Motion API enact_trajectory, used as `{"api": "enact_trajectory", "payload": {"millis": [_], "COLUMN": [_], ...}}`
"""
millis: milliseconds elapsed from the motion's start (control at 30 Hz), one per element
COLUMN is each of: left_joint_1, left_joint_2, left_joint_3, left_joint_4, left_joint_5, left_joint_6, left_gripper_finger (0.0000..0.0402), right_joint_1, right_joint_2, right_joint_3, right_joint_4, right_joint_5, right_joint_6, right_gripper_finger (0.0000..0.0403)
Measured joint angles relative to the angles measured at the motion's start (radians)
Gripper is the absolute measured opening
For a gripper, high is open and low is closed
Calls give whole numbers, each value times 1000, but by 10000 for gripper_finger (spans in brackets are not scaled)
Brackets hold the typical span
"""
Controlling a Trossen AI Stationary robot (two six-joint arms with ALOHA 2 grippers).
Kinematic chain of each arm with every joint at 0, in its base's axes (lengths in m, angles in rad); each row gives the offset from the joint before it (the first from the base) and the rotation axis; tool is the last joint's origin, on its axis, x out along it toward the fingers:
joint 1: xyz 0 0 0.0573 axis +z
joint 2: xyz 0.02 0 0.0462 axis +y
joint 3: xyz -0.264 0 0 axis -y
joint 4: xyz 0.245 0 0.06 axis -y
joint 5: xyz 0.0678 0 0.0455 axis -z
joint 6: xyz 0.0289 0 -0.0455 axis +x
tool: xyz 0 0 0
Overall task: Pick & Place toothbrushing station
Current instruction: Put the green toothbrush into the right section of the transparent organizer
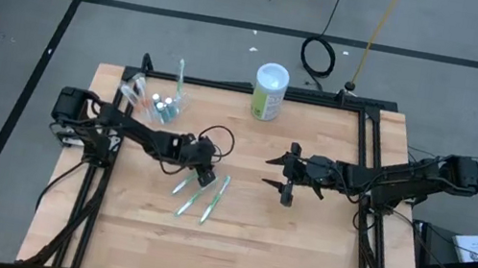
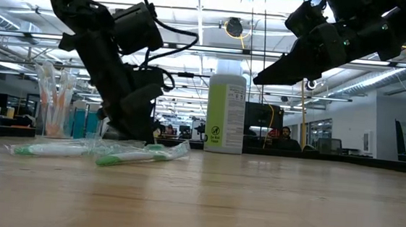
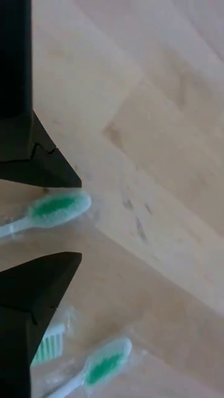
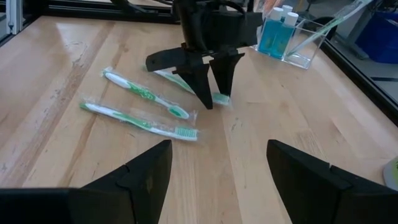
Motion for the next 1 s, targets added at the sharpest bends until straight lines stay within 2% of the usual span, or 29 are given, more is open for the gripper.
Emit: {"api": "enact_trajectory", "payload": {"millis": [233,500,667,867,1000], "left_joint_1": [21,33,36,37,37], "left_joint_2": [0,0,-4,-45,-136], "left_joint_3": [0,0,0,-2,-2], "left_joint_4": [-35,-30,3,88,145], "left_joint_5": [9,10,18,16,-27], "left_joint_6": [-58,-71,-68,-14,63], "left_gripper_finger": [176,84,43,7,11], "right_joint_1": [0,0,0,0,0], "right_joint_2": [0,0,0,0,0], "right_joint_3": [0,0,0,0,0], "right_joint_4": [0,0,0,0,-1], "right_joint_5": [0,0,0,0,0], "right_joint_6": [4,6,6,11,15], "right_gripper_finger": [254,254,254,254,254]}}
